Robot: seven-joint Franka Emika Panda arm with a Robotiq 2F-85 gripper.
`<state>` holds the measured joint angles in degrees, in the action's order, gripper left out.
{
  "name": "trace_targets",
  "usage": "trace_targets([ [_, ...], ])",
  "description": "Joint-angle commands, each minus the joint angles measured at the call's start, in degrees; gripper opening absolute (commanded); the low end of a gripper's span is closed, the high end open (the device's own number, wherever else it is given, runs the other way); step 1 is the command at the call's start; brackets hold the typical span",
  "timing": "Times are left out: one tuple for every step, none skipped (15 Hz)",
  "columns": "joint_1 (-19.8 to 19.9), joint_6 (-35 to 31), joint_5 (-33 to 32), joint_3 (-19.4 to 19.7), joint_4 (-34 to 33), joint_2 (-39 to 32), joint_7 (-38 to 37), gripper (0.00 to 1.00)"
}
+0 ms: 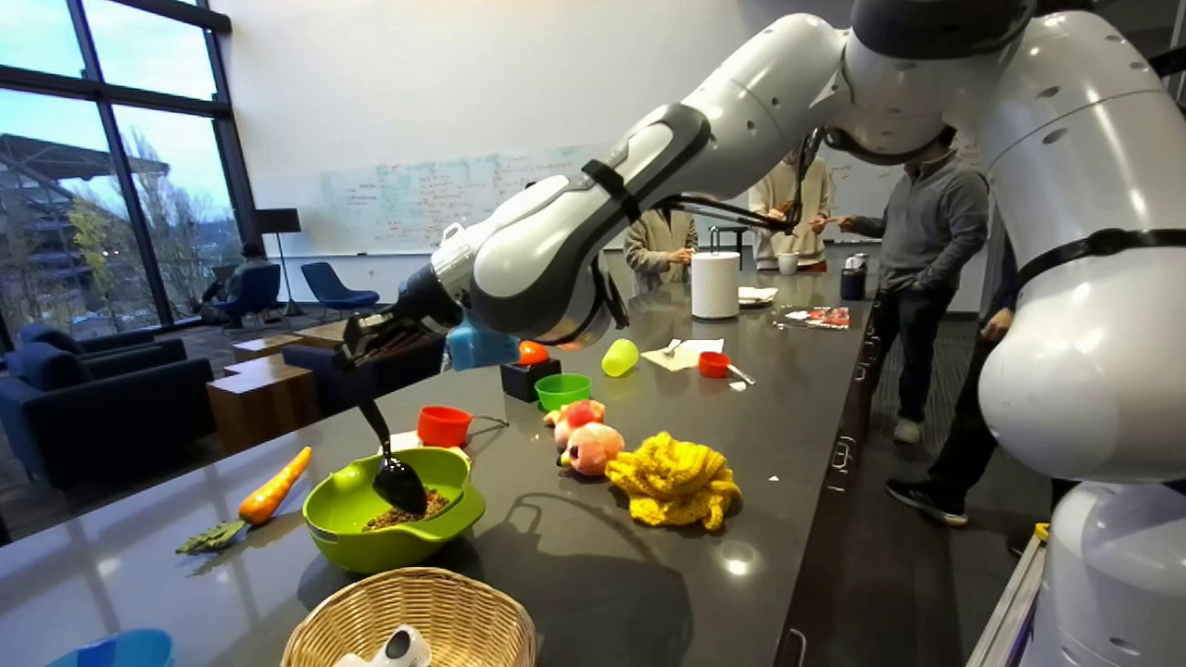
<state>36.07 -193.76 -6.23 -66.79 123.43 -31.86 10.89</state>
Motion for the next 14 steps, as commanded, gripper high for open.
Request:
trace_targets([
  [0.0,0.0,0.0,0.0,0.0,0.0,0.0,0.04],
  [0.0,0.0,0.0,0.0,0.0,0.0,0.0,0.04],
  [0.0,0.0,0.0,0.0,0.0,0.0,0.0,0.29],
  [0.0,0.1,0.0,0.0,0.0,0.0,0.1,0.29],
  [0.0,0.2,0.0,0.0,0.0,0.0,0.0,0.34],
  [0.0,0.1,0.1,0.1,0.0,0.0,0.0,0.40],
  [0.0,0.0,0.1,0.1,-0.1,0.0,-0.1,0.47],
  [0.0,0.0,0.1,0.1,0.0,0.0,-0.1,0.53],
  [0.0,0.0,0.1,0.1,0.0,0.0,-0.1,0.59],
  [0.0,-0.1,0.1,0.2,0.0,0.0,-0.1,0.67],
  [0.1,-0.1,0.1,0.2,0.0,0.0,-0.1,0.73],
  [0.1,-0.1,0.1,0.1,-0.1,-0.1,-0.2,0.80],
  [0.3,0.1,0.1,-0.1,-0.1,0.1,-0.2,0.88],
  [0.8,0.7,0.3,-0.8,-0.1,0.1,-0.7,0.94],
])
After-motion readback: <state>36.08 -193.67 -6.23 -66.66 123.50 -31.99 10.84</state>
